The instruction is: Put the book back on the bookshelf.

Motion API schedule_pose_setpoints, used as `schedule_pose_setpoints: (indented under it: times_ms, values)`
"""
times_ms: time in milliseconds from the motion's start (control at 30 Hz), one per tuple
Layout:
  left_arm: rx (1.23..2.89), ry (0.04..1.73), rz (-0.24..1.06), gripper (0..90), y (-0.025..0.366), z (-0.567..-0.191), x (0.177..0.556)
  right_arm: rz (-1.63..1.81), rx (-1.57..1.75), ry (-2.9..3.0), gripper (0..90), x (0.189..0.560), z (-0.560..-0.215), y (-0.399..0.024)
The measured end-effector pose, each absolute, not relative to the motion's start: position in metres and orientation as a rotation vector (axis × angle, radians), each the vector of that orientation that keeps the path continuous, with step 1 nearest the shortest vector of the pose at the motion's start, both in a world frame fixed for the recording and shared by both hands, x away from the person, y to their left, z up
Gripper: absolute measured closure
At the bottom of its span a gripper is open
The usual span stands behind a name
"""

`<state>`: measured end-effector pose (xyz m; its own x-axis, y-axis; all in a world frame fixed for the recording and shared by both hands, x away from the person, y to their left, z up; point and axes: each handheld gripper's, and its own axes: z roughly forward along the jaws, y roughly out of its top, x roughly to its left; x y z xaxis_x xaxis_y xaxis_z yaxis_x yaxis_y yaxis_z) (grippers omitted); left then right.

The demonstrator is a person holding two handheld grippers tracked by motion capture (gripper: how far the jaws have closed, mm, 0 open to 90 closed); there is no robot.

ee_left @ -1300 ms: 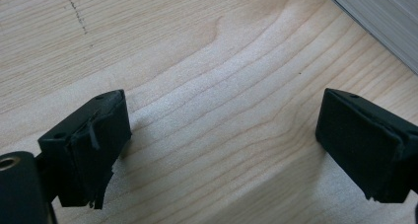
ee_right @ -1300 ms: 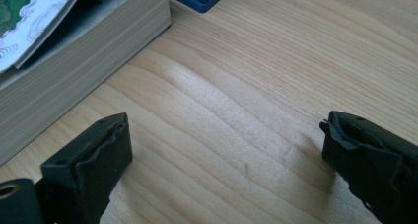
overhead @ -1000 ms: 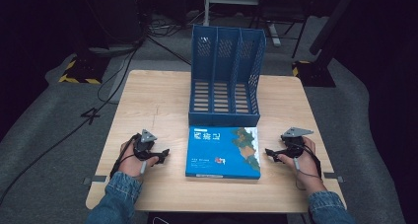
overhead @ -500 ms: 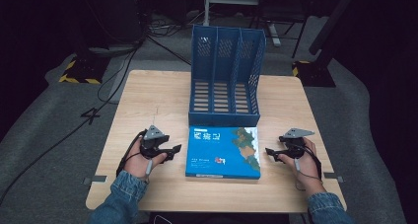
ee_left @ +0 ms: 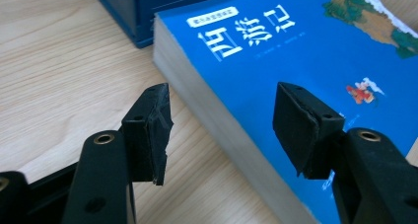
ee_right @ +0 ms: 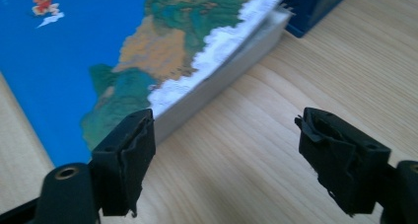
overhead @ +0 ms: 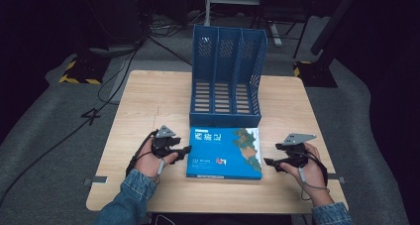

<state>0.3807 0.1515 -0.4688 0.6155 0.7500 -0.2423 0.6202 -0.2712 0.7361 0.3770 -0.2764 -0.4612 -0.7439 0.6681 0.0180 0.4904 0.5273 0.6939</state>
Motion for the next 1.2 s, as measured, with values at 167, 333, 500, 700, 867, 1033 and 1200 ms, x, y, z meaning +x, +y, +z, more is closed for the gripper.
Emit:
schedule_pose_setpoints:
  times_ms: [167,333,500,700,867,1033,1200]
  values:
    - [1.983,1.089,0.155,39.2,0.136,-0.473,0.387,1.052,0.894,2.556,19.0,0.368,-0.460,-0.257]
    - [2.013,1.117,0.168,37.2,0.134,-0.476,0.389,1.041,0.856,2.616,16.3,0.365,-0.465,-0.248]
    - [2.023,1.145,0.153,34.5,0.133,-0.481,0.391,1.052,0.920,2.624,15.8,0.363,-0.471,-0.246]
    - [1.996,1.131,0.100,34.5,0.129,-0.486,0.392,1.124,0.961,2.620,14.7,0.356,-0.477,-0.237]
    - [2.000,1.120,0.116,34.2,0.129,-0.486,0.390,0.983,0.895,2.696,11.7,0.348,-0.483,-0.229]
    - [2.008,1.111,0.145,40.0,0.130,-0.482,0.390,0.948,0.855,2.692,14.6,0.347,-0.489,-0.229]
    - [2.000,1.099,0.139,44.7,0.131,-0.480,0.390,0.901,0.809,2.700,14.0,0.348,-0.491,-0.226]
